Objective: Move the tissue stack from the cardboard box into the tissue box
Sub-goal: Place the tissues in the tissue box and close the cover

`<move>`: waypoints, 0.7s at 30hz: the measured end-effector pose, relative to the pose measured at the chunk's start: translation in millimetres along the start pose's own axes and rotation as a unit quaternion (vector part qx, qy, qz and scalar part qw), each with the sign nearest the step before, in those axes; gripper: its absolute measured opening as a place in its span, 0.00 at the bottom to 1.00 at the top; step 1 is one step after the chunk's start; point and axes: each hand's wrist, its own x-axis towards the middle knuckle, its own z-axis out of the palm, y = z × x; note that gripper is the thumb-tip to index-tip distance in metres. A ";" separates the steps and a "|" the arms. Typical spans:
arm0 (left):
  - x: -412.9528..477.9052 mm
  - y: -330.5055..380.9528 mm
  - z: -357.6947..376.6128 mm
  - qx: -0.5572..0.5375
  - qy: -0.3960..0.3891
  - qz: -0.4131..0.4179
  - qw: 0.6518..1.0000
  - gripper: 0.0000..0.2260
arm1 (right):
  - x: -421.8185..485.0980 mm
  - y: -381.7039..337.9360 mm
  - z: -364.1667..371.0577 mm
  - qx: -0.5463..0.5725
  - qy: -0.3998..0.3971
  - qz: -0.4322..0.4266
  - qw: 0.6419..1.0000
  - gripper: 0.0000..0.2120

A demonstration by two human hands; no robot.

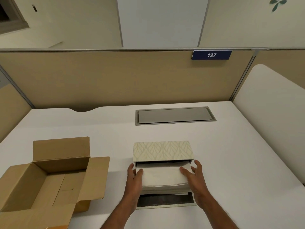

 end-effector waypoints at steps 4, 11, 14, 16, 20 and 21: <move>-0.7 -0.2 0.2 0.009 0.013 0.001 1.000 0.22 | -0.6 -2.7 1.5 -0.021 -0.002 -0.008 1.000 0.36; -10.8 1.7 1.2 0.096 0.065 0.077 0.990 0.25 | -13.3 -13.4 2.6 -0.107 0.020 -0.060 0.992 0.38; -18.9 13.5 1.9 0.186 0.135 0.181 0.956 0.26 | -26.7 -24.9 0.8 -0.171 0.076 -0.126 0.974 0.38; -19.5 23.8 3.4 0.246 0.163 0.257 0.920 0.26 | -35.2 -35.4 2.1 -0.228 0.127 -0.220 0.940 0.35; -4.3 44.3 8.8 0.368 0.151 0.373 0.838 0.29 | -32.6 -62.6 17.7 -0.375 0.136 -0.375 0.837 0.32; 1.4 47.2 10.4 0.408 0.142 0.385 0.815 0.29 | -28.4 -67.8 23.2 -0.414 0.123 -0.384 0.816 0.32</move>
